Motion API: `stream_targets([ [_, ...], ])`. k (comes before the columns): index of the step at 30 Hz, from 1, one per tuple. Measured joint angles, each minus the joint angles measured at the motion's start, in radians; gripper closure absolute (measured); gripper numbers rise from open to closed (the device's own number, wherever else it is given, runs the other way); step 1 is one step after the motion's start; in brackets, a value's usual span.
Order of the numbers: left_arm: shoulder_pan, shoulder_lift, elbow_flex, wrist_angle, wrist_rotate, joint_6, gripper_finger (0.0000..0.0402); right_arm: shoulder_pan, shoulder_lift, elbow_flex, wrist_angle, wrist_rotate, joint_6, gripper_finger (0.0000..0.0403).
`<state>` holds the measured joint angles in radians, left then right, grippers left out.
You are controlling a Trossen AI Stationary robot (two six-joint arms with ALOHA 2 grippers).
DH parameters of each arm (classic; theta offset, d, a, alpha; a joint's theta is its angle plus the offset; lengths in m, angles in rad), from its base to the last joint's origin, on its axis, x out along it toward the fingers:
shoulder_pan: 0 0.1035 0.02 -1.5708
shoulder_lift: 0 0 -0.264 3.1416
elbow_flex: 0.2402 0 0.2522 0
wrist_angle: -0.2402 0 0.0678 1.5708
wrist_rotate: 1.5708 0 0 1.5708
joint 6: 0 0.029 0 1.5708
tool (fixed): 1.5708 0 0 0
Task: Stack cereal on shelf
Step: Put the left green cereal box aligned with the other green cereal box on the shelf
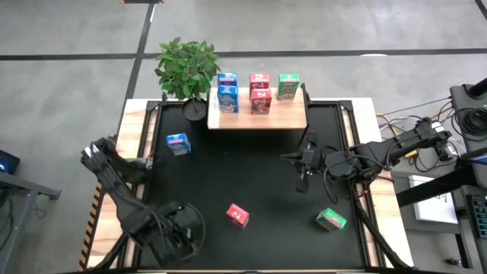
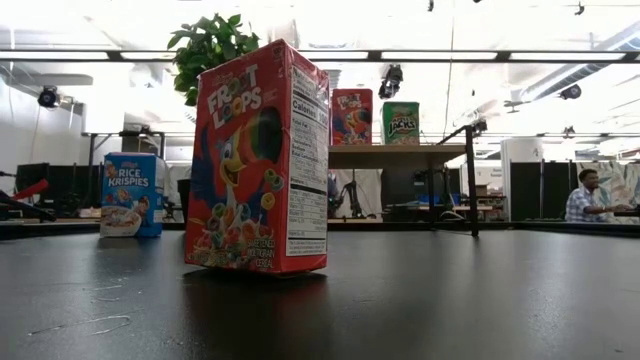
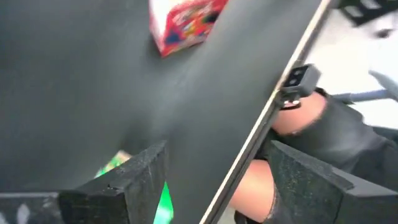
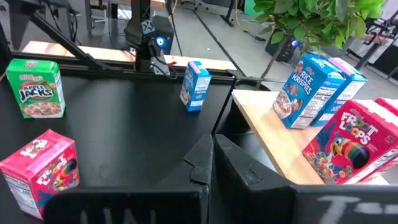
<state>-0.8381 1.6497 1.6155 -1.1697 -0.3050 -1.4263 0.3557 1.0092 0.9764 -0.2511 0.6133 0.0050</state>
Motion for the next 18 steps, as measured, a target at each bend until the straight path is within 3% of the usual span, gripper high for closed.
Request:
stream_targets([
  [7, -0.057, 0.142, 0.152, -0.299, 0.017, -0.376, 0.0101, 0.000, 0.000, -0.018, -0.002, -0.003, -0.058, 0.0394],
  [18, -0.143, 0.238, 0.114, -0.403, 0.015, -0.770, 0.0090, 0.000, -0.001, -0.019, -0.001, -0.011, -0.123, 0.0394],
])
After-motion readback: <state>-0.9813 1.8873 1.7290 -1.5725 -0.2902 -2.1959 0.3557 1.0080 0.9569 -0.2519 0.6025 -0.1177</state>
